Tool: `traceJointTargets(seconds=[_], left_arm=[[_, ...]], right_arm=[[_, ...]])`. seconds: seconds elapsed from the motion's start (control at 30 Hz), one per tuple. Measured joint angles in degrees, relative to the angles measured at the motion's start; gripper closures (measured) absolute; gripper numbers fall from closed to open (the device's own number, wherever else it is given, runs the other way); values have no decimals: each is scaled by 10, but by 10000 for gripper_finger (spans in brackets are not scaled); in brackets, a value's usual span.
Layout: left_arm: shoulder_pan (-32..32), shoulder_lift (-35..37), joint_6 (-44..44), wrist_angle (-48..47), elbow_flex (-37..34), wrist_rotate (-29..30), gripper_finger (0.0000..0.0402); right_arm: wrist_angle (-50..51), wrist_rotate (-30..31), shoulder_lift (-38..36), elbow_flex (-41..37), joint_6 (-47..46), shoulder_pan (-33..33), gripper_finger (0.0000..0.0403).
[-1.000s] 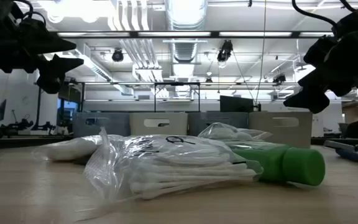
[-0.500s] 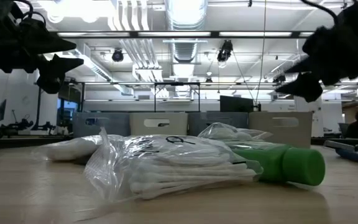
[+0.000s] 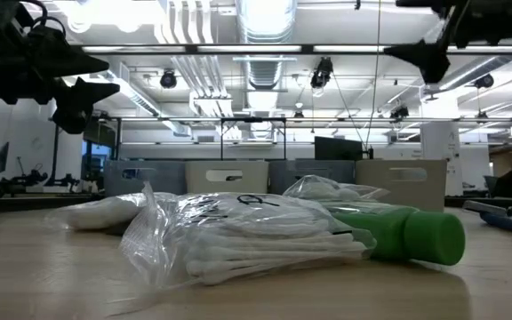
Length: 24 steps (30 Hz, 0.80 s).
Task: Pick & Place Travel size toiletries
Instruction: Put the right razor into the gray bin
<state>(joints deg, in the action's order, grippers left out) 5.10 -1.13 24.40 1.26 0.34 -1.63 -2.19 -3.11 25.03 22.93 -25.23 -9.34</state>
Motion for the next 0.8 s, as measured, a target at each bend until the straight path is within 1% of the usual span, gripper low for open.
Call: traceJointTargets(seconds=[0.13,0.2,0.33,0.43,0.5,0.6,0.67,0.73,0.8], left_arm=[[0,0,0,0,0,0,207],[0,0,0,0,0,0,207],[0,0,0,0,0,0,207],[0,-1,0,0,0,0,207],[0,-1,0,0,0,0,207],[0,-1,0,0,0,0,207],[0,-1,0,0,0,0,207],[0,-1,0,0,0,0,207],[0,-1,0,0,0,0,207]], right_arm=[[1,1,4,47,-9,0,39],[5,1,4,67,4,0,39],[-6,30,4,100,136,0,39],[-11,31,3,125,203,0,39],[-38,31,3,140,180,0,39],[-101,34,21,154,59,-2,39],[-113,33,35,161,1,-1,39],[-132,31,55,166,-40,0,39],[-138,31,71,169,-55,0,39]])
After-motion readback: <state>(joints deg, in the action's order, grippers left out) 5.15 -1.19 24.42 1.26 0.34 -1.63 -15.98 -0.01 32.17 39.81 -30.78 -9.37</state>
